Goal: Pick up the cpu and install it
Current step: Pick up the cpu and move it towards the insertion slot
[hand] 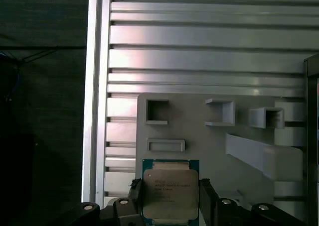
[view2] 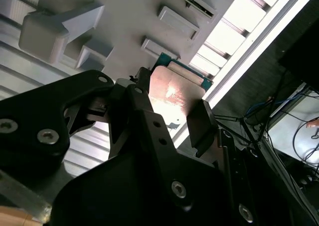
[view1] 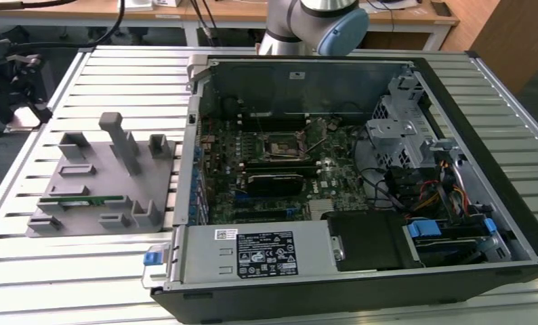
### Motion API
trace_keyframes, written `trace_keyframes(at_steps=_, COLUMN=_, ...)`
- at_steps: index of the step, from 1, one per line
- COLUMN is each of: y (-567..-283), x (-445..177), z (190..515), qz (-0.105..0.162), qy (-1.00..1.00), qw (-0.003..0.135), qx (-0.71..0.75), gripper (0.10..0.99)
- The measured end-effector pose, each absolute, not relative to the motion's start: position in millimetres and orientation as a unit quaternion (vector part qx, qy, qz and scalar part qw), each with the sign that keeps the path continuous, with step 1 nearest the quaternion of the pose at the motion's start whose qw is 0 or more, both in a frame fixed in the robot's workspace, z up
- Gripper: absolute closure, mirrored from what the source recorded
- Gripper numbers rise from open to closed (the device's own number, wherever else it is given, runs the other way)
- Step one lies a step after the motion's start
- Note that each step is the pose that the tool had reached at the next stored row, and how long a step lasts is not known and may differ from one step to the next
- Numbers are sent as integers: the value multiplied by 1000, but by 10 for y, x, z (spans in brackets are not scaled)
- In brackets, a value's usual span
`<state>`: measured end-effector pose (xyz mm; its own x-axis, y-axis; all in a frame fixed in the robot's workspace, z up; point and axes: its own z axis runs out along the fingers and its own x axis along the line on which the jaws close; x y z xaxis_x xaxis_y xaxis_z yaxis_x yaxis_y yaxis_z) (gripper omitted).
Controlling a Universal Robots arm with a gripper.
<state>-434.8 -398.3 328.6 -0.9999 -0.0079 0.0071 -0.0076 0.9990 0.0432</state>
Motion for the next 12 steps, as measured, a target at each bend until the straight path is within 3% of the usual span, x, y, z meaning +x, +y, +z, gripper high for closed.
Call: trace_keyframes(at_steps=12, y=-3975, x=-4348, z=3432, qz=-22, qy=-1000, qw=4, qx=4, gripper=545)
